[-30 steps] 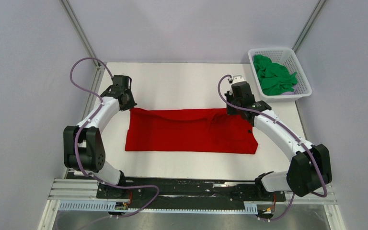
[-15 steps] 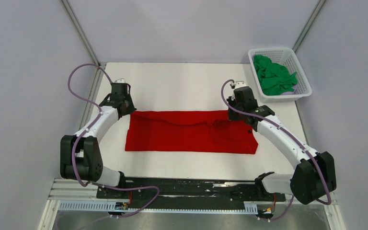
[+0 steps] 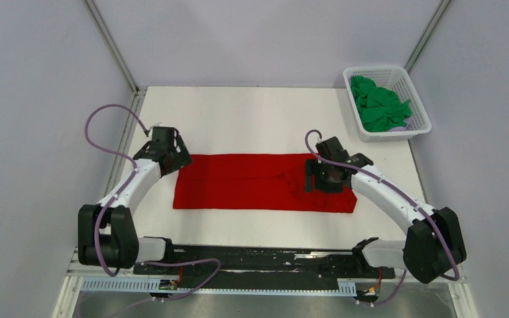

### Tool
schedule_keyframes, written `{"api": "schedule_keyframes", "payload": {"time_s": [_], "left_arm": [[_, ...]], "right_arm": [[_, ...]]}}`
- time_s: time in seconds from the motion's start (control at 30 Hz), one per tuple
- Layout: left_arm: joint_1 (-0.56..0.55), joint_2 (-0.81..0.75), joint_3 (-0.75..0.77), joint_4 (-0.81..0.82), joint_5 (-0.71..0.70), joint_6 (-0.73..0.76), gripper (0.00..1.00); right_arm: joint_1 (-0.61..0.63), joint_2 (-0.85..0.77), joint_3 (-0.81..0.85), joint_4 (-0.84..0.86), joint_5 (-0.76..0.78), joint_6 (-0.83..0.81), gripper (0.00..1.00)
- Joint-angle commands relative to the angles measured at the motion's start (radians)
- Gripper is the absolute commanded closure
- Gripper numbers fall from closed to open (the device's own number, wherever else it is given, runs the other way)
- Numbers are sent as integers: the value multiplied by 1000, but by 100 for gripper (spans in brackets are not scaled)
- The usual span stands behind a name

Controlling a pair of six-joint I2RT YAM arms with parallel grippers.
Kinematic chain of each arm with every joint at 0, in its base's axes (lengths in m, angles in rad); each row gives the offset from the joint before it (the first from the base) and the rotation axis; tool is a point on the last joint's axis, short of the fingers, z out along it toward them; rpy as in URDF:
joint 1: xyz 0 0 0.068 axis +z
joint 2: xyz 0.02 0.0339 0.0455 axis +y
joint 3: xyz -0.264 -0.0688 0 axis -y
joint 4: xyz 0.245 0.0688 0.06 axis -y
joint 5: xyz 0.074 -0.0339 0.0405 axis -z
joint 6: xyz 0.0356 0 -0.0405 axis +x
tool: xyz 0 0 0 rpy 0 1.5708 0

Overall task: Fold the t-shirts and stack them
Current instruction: Fold the other side of the tshirt into a rectangle, then rotate the tshirt 75 degrees

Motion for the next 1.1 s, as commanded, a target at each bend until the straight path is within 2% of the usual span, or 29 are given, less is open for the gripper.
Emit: {"api": "schedule_keyframes", "payload": {"time_s": [0.0, 0.1, 0.2, 0.33, 0.5, 0.57, 0.77, 0.9, 1.07], "left_arm": [[0, -51, 115, -3, 40, -39, 0], [-5, 11, 139, 120, 288, -20, 0], [-41, 104, 142, 192, 444, -25, 0], [-117, 265, 134, 213, 463, -6, 0], [-153, 391, 109, 209, 477, 29, 0], [-163, 423, 76, 231, 470, 35, 0], [-213, 404, -28, 260, 502, -8, 0], [-296, 343, -95, 283, 550, -47, 0], [-473, 347, -60, 242, 617, -58, 0]], "right_arm": [[-10, -75, 106, 11, 132, 80, 0], [-30, -53, 83, 129, 38, 91, 0], [-63, 41, 67, 163, -91, 174, 0], [-142, 133, -25, 184, -142, 290, 0], [-216, 237, -99, 307, -134, 327, 0], [-233, 289, -78, 367, -92, 314, 0], [-304, 548, 158, 501, -43, 221, 0], [-338, 836, 456, 539, -81, 117, 0], [-337, 1144, 906, 560, -268, -23, 0]]}}
